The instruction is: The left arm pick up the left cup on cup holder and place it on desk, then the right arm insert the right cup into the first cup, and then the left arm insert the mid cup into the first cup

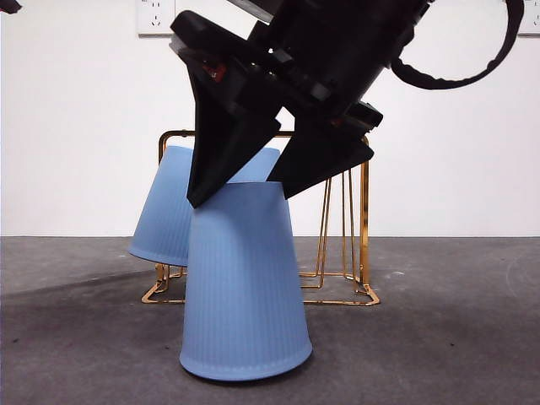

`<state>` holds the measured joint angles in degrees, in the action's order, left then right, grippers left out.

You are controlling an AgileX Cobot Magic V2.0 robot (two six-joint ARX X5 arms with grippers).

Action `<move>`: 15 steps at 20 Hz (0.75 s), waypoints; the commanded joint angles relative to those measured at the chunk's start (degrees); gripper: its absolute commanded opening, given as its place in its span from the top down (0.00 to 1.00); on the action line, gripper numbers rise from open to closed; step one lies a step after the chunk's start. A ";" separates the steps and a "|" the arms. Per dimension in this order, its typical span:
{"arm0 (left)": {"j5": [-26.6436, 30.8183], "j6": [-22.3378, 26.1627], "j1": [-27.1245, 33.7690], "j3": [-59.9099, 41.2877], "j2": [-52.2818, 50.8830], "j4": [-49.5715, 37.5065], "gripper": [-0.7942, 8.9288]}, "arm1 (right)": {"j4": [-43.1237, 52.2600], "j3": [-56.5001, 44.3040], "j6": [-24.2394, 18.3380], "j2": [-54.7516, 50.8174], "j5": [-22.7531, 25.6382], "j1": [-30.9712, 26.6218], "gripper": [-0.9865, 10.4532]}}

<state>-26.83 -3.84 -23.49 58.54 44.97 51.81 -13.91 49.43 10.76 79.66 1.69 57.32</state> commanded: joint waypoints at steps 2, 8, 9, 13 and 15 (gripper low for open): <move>-0.11 0.15 -0.26 1.09 0.26 -0.15 0.31 | 0.57 0.55 0.92 0.83 0.31 0.57 0.52; -0.04 0.37 -0.26 1.07 0.31 -0.35 0.31 | -10.40 5.86 2.12 -7.56 0.04 0.57 0.52; -0.04 0.42 -0.26 1.07 0.33 -0.39 0.31 | -14.03 7.26 2.01 -10.12 -0.15 0.57 0.52; 0.04 1.97 -0.26 1.07 0.46 -0.50 0.31 | -27.82 11.91 2.58 -21.38 -0.17 0.57 0.52; 0.02 2.27 -0.26 1.07 0.72 -0.79 0.31 | -30.86 12.63 4.09 -26.86 -0.24 0.57 0.52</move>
<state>-26.81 -2.48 -23.49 58.54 45.12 51.59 -45.10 60.84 13.50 52.56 1.52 57.32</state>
